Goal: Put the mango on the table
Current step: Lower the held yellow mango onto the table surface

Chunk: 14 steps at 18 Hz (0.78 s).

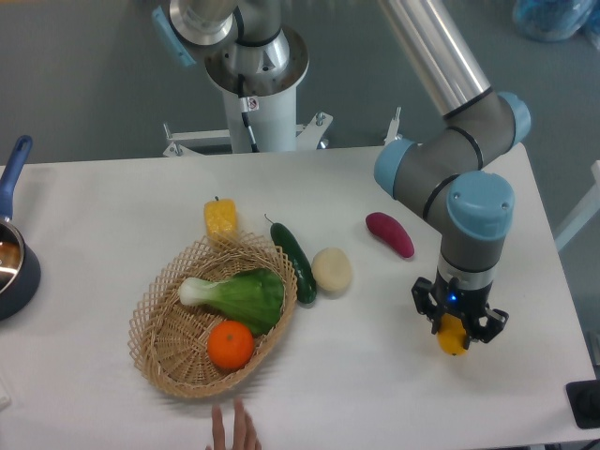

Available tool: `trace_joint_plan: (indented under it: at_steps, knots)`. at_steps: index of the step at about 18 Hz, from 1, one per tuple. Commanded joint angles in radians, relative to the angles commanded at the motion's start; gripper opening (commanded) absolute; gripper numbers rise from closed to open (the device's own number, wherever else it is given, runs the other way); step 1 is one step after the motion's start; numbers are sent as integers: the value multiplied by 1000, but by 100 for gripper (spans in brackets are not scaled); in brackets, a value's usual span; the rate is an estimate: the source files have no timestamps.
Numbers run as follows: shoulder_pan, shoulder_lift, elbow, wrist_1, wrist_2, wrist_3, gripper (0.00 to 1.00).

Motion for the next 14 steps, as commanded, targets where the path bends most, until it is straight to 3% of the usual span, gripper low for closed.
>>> trace_joint_plan:
  at_steps: [10,12,14]
  knots:
    - [0,-9,-1,0,-2,-17,54]
    - [0,-9,-1,0,-2,-14,63]
    - [-2,-18,3,2,-2,-11,64]
